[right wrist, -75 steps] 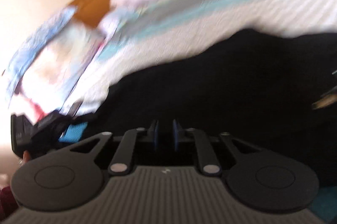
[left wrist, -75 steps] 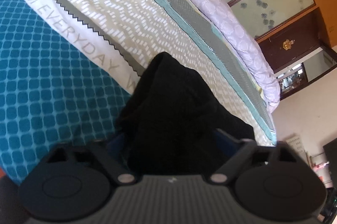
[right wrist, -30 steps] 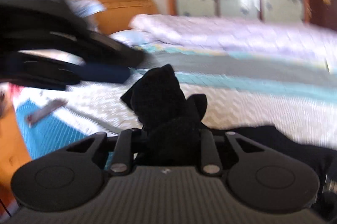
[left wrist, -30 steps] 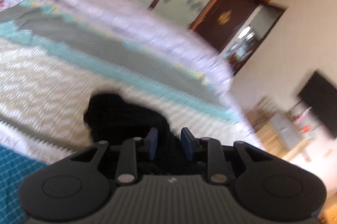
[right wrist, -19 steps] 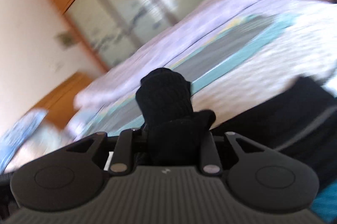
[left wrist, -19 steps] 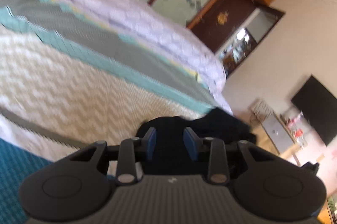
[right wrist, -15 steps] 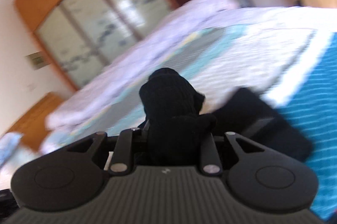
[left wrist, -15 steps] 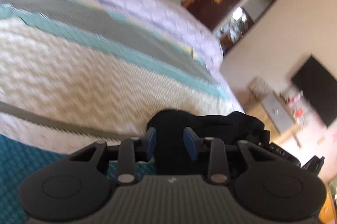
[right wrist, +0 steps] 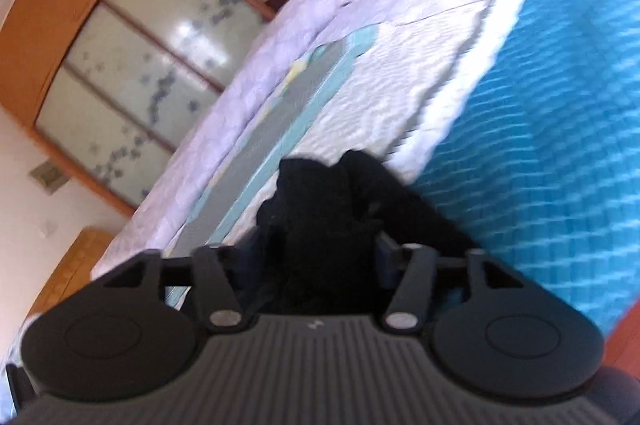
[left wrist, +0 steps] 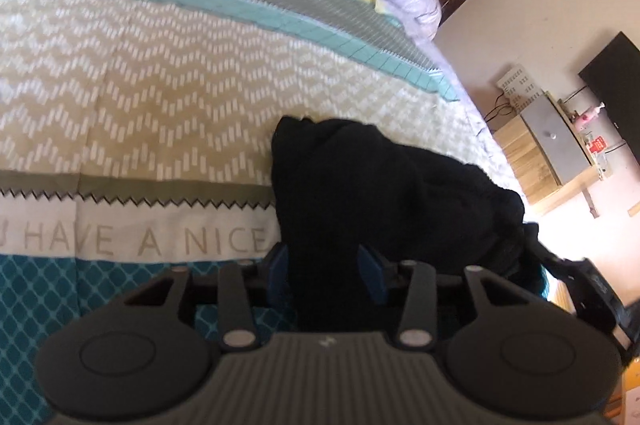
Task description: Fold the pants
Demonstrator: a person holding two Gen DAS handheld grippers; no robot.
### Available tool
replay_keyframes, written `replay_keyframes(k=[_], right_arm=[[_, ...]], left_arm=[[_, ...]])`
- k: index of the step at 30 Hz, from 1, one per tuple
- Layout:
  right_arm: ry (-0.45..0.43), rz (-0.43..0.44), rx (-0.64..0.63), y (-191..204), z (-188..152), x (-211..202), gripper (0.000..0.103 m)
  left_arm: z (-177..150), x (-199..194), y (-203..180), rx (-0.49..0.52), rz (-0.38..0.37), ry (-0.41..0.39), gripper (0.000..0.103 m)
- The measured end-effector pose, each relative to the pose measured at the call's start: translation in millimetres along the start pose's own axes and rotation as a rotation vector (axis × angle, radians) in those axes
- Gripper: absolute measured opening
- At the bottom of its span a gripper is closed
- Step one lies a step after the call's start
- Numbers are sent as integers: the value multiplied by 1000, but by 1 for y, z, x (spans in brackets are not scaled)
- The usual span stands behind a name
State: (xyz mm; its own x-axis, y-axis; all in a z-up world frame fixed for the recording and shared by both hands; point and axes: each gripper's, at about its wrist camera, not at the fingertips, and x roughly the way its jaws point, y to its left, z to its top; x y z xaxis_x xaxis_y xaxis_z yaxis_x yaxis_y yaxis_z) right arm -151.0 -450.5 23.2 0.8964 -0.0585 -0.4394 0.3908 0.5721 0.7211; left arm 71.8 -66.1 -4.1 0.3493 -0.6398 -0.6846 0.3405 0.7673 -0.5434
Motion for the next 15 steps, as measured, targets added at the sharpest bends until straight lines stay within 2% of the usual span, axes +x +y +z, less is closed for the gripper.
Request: replay_keyframes(k=[2,3,4,5,6,7,9,10,13,15], right_arm=[[-56,-148,-22,-8,3,-3,66],[-78,-170,-49,-9,5,-9,66],[-85,-162,-85,-6,8,-12,67],[-81,-142,-125,0,12,-11,73],[-71,-113,-170,8,16,-8,89],[-48,-79,-225,18,20,-3,94],[25,-39,-332,30,29,18,95],[49,-46,-354,33,33,27,95],[130,-120,-334,20,42,58,95],[200,-102,-305,10,45,75,95]], left_arm=[[-1,5,0,5,-1,13,41],[-2,8,1,11,4,19,43],[-3,9,1,12,9,23,46],[-3,12,2,10,12,28,47],[-3,15,4,6,13,36,48],[-3,18,5,1,12,44,49],[-1,23,7,-11,6,54,52],[0,25,8,-13,4,54,54],[5,32,6,-11,1,59,58],[6,38,3,-4,1,69,63]])
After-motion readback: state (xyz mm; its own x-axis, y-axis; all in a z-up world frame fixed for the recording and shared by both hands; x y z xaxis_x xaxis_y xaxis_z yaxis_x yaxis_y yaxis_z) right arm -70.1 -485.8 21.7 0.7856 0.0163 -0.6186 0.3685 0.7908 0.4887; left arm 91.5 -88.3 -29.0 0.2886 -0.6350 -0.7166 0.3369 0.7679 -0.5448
